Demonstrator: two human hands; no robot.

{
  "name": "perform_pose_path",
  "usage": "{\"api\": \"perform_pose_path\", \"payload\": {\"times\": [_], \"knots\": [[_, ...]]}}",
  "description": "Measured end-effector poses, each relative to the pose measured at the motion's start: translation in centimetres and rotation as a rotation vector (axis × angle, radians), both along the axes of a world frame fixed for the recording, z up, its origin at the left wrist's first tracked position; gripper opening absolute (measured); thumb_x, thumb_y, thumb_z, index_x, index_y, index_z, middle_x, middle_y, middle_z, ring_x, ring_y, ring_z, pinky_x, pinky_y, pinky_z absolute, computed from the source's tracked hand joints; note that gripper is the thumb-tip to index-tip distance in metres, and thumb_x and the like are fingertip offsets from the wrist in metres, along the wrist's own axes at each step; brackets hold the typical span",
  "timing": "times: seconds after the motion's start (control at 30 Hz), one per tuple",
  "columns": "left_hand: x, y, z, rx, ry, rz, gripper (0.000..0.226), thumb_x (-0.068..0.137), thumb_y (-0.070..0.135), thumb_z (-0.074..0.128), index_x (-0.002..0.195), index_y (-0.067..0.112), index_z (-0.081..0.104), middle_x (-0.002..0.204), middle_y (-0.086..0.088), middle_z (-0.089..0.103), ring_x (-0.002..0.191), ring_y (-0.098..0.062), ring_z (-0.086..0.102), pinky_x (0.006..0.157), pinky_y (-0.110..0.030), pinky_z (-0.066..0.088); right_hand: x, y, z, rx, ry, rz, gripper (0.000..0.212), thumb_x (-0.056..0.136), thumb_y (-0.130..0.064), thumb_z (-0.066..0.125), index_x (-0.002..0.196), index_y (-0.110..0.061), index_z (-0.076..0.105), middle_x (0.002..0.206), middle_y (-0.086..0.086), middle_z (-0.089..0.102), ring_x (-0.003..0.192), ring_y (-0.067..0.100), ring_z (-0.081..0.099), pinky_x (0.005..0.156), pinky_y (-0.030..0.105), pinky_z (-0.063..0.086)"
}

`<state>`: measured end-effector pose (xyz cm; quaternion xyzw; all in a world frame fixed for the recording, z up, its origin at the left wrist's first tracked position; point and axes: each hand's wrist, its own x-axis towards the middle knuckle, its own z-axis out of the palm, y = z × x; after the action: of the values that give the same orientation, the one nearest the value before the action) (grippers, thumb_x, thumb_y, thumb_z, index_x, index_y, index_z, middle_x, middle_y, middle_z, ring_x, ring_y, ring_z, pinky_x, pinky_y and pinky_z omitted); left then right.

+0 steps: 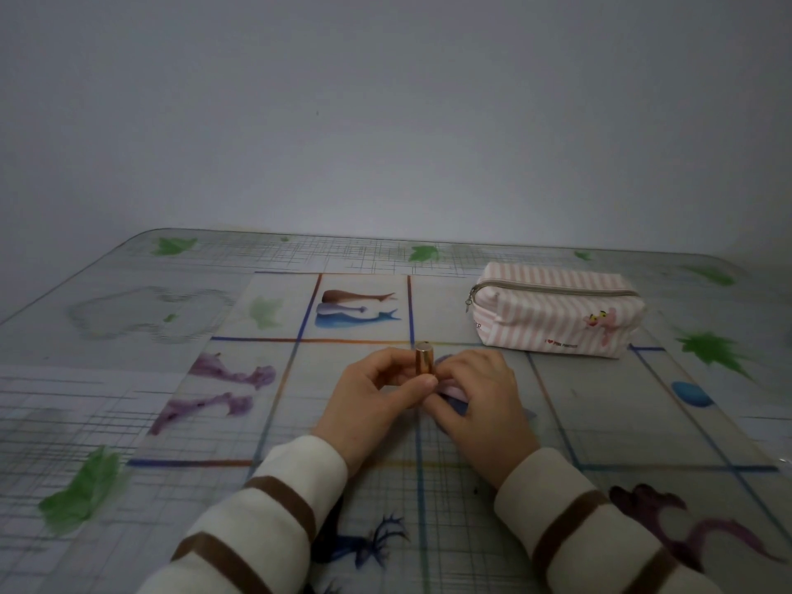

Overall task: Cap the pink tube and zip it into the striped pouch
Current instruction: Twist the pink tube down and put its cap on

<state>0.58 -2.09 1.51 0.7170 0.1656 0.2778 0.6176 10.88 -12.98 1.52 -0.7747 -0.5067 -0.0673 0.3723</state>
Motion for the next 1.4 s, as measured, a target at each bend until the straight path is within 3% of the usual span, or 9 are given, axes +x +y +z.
{"api": "perform_pose_path", "payload": {"times": [0.23, 0.43, 0.57, 0.7, 0.83, 1.0, 1.13, 1.3, 1.4], "knots": [[0.0, 0.0, 0.1, 0.076, -0.001, 0.020, 0.013, 0.079, 0.012, 0.069, 0.091, 0.017, 0.070, 0.094, -0.004, 0.071, 0.092, -0.018, 0.065, 0.089, -0.038, 0.052, 0.2, 0.0, -0.2, 0.020, 0.012, 0.004, 0.016, 0.075, -0.030, 0.070, 0.080, -0.014, 0.067, 0.085, 0.002, 0.065, 0.090, 0.024, 0.053, 0.081, 0.045, 0.042], [-0.1, 0.2, 0.0, 0.048, -0.020, 0.035, 0.014, 0.084, 0.014, 0.064, 0.097, 0.018, 0.068, 0.096, -0.003, 0.071, 0.092, -0.017, 0.066, 0.082, -0.028, 0.054, 0.6, -0.3, -0.3, 0.046, 0.052, -0.020, 0.031, 0.074, -0.037, 0.070, 0.098, -0.019, 0.065, 0.098, -0.001, 0.058, 0.095, 0.015, 0.046, 0.082, 0.033, 0.038], [-0.1, 0.2, 0.1, -0.018, -0.022, 0.050, 0.014, 0.088, 0.018, 0.058, 0.098, 0.026, 0.063, 0.098, 0.000, 0.072, 0.093, -0.011, 0.068, 0.075, -0.023, 0.056, 1.7, -0.4, -0.9, -0.016, 0.140, -0.091, 0.036, 0.076, -0.028, 0.072, 0.109, -0.016, 0.062, 0.106, 0.006, 0.058, 0.103, 0.023, 0.050, 0.091, 0.038, 0.040], [-0.2, 0.2, 0.2, -0.016, -0.024, 0.055, 0.016, 0.089, 0.016, 0.057, 0.101, 0.026, 0.062, 0.098, -0.002, 0.070, 0.091, -0.011, 0.068, 0.076, -0.024, 0.057, 2.6, -0.6, -1.4, -0.133, 0.023, -0.204, 0.035, 0.076, -0.036, 0.069, 0.108, -0.022, 0.065, 0.104, 0.003, 0.063, 0.102, 0.024, 0.053, 0.089, 0.034, 0.038], [0.1, 0.2, 0.1, -0.018, -0.045, 0.102, 0.019, 0.084, 0.005, 0.062, 0.099, 0.016, 0.064, 0.098, -0.015, 0.068, 0.091, -0.025, 0.066, 0.073, -0.025, 0.058, 2.9, -0.7, -1.4, -0.236, -0.032, -0.238, 0.035, 0.079, -0.042, 0.064, 0.109, -0.024, 0.066, 0.105, 0.003, 0.065, 0.102, 0.026, 0.054, 0.089, 0.035, 0.038], [0.0, 0.4, 0.1, 0.046, -0.005, 0.110, 0.022, 0.084, 0.005, 0.062, 0.101, 0.019, 0.065, 0.097, -0.010, 0.067, 0.090, -0.024, 0.064, 0.074, -0.024, 0.057, 3.3, -0.8, -1.4, -0.332, -0.087, -0.164, 0.025, 0.087, -0.046, 0.049, 0.096, -0.031, 0.066, 0.091, -0.003, 0.061, 0.092, 0.022, 0.055, 0.081, 0.033, 0.039], [-0.1, 0.5, 0.1, 0.070, 0.008, 0.108, 0.024, 0.085, 0.007, 0.062, 0.099, 0.026, 0.065, 0.097, -0.003, 0.068, 0.090, -0.020, 0.064, 0.074, -0.022, 0.056, 3.4, -0.6, -1.4, -0.351, -0.033, -0.127, 0.022, 0.090, -0.042, 0.048, 0.095, -0.031, 0.066, 0.093, -0.002, 0.063, 0.093, 0.021, 0.056, 0.086, 0.036, 0.043], [-0.2, 0.7, 0.0, 0.140, 0.067, 0.132, 0.022, 0.085, 0.016, 0.063, 0.101, 0.032, 0.065, 0.099, 0.011, 0.068, 0.092, -0.003, 0.062, 0.086, -0.028, 0.052, 2.4, -0.8, -0.7, -0.098, 0.130, -0.136, 0.017, 0.086, -0.027, 0.062, 0.098, -0.016, 0.065, 0.095, 0.004, 0.064, 0.093, 0.021, 0.055, 0.084, 0.035, 0.044], [-0.3, 0.8, 0.0, 0.152, 0.093, 0.143, 0.022, 0.085, 0.019, 0.063, 0.102, 0.032, 0.064, 0.101, 0.012, 0.068, 0.095, -0.002, 0.061, 0.088, -0.024, 0.049, 1.7, -1.0, -0.1, 0.061, 0.386, -0.051, 0.011, 0.088, -0.022, 0.059, 0.099, -0.021, 0.060, 0.094, -0.006, 0.062, 0.089, 0.005, 0.056, 0.075, 0.011, 0.042]]}}
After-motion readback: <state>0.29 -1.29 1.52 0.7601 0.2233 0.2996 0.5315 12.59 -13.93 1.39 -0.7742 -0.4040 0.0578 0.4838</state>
